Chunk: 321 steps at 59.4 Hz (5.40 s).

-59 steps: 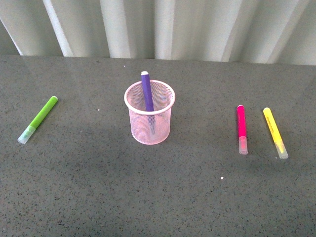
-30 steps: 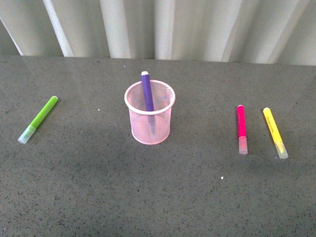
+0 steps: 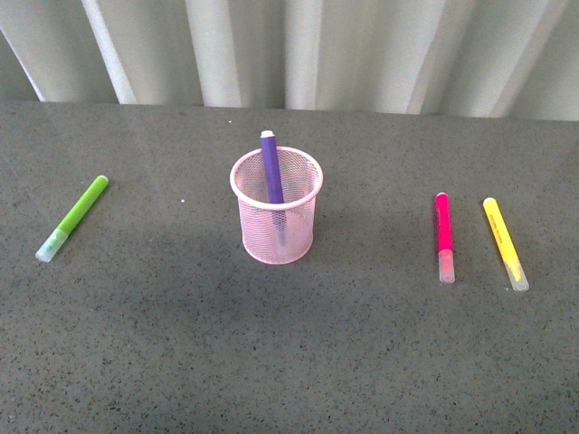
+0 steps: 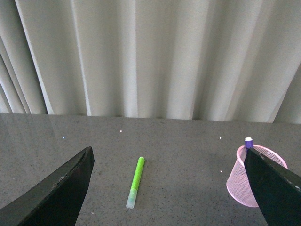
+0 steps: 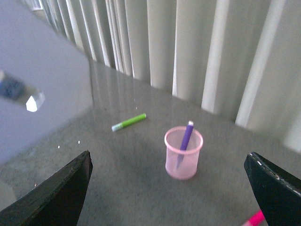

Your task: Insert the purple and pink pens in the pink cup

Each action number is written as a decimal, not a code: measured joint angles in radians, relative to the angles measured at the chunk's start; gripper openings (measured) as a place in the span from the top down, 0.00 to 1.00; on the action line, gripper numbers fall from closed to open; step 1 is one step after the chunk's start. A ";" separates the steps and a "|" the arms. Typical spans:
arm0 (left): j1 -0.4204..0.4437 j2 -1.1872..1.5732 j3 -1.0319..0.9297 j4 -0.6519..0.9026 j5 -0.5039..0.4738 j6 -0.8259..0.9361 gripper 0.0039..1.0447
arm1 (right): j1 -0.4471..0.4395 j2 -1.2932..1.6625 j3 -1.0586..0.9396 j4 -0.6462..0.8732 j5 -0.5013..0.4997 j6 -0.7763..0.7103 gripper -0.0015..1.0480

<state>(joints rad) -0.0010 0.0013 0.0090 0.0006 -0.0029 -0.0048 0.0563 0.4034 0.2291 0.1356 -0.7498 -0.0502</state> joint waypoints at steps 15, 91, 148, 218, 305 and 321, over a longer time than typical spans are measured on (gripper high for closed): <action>0.000 0.000 0.000 0.000 0.003 0.000 0.06 | 0.196 0.635 0.254 0.320 0.529 0.085 0.07; 0.000 0.000 0.000 0.000 0.002 0.000 0.06 | 0.145 1.539 0.588 0.121 0.869 0.397 0.07; 0.000 0.000 0.000 0.000 0.003 0.000 0.06 | 0.157 1.793 0.746 0.182 0.867 0.457 0.07; 0.000 0.000 0.000 0.000 0.002 0.000 0.06 | 0.132 1.891 0.842 0.210 0.910 0.451 0.88; 0.000 0.000 0.000 0.000 0.002 0.000 0.06 | 0.310 1.310 0.317 1.131 0.204 0.396 0.88; 0.000 0.000 0.000 0.000 0.002 0.000 0.06 | 0.343 1.489 0.463 1.123 0.276 0.359 0.88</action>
<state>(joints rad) -0.0010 0.0013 0.0093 0.0006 -0.0006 -0.0048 0.3988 1.8919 0.6922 1.2587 -0.4736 0.3092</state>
